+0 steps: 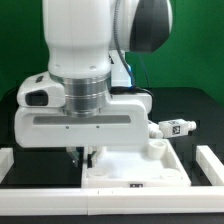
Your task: Assemble one leg
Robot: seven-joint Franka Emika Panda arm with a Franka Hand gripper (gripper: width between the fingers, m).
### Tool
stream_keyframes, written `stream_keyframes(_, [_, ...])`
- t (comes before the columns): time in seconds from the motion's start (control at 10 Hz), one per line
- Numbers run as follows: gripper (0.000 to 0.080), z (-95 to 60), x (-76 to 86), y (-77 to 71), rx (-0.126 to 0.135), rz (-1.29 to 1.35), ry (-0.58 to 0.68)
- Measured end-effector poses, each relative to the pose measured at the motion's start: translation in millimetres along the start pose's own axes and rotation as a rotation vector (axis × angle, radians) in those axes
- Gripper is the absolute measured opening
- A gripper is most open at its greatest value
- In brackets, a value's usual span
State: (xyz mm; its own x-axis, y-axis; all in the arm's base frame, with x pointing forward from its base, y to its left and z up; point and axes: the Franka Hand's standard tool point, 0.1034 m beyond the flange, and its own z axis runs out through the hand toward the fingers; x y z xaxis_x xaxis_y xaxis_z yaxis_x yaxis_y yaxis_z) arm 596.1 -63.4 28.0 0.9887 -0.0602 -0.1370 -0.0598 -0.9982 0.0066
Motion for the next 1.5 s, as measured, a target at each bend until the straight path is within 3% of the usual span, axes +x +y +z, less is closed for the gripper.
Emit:
stream_keyframes(0.4, [0.0054, 6.1, 6.0, -38.6, -0.013, -0.018, 0.026])
stream_keyframes(0.6, [0.0054, 6.0, 5.9, -42.8, -0.035, -0.025, 0.028])
stream_keyframes(0.9, [0.0062, 6.1, 5.9, -42.8, -0.034, -0.024, 0.028])
stream_keyframes(1.0, [0.0262, 6.2, 5.9, -42.8, -0.034, -0.024, 0.028])
stream_keyframes(1.1, [0.0262, 6.2, 5.9, -42.9, -0.034, -0.025, 0.028])
stream_keyframes(1.2, [0.0445, 6.1, 5.9, -42.9, -0.034, -0.025, 0.028])
stream_keyframes(1.3, [0.0571, 5.3, 5.7, -42.8, -0.034, -0.024, 0.027])
stream_keyframes(1.4, [0.0571, -3.0, 0.1, -42.6, -0.030, -0.020, 0.001])
stream_keyframes(1.5, [0.0633, -16.7, -6.3, -43.8, -0.024, -0.017, -0.007])
